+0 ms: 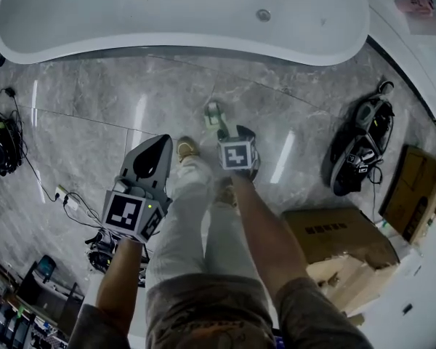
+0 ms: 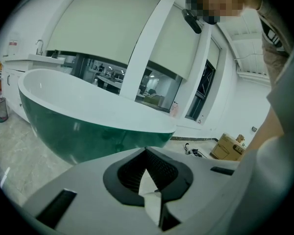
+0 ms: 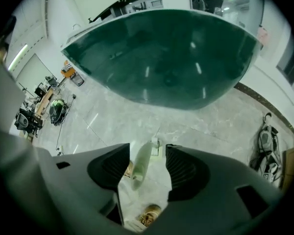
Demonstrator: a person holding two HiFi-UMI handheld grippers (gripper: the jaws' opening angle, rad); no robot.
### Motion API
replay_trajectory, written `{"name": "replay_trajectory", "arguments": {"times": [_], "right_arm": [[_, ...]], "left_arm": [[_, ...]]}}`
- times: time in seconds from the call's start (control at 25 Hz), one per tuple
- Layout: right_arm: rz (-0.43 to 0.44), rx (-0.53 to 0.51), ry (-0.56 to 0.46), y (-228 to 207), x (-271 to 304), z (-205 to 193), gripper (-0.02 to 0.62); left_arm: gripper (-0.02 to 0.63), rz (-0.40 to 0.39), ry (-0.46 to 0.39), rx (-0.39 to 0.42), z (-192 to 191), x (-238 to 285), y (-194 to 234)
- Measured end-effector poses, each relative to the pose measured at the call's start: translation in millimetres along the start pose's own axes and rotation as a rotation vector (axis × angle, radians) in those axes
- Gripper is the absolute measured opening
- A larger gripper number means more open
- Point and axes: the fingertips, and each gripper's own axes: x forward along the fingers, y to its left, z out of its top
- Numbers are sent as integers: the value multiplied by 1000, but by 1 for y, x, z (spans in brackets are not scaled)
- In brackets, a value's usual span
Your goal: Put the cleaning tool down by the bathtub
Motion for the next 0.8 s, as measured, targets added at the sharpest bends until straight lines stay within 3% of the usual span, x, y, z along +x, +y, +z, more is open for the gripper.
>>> {"name": "replay_trajectory", "arguments": {"times": [0.2,0.32,0.64,0.8], "right_arm": [[15,13,-73,3,-56,19,68],[41,29,-120,4,-95,30,8],[84,104,-258,0,-222,47,8],[148,118,-330,6,-285,55,6]], "left_arm": [[0,3,-15,-7,20,-23,-22],[0,-1,-20,-23,37,-38,-39],[0,-7,9,-33,78,-91,-107],[2,-21,14,-22,96,-115,-141]]}}
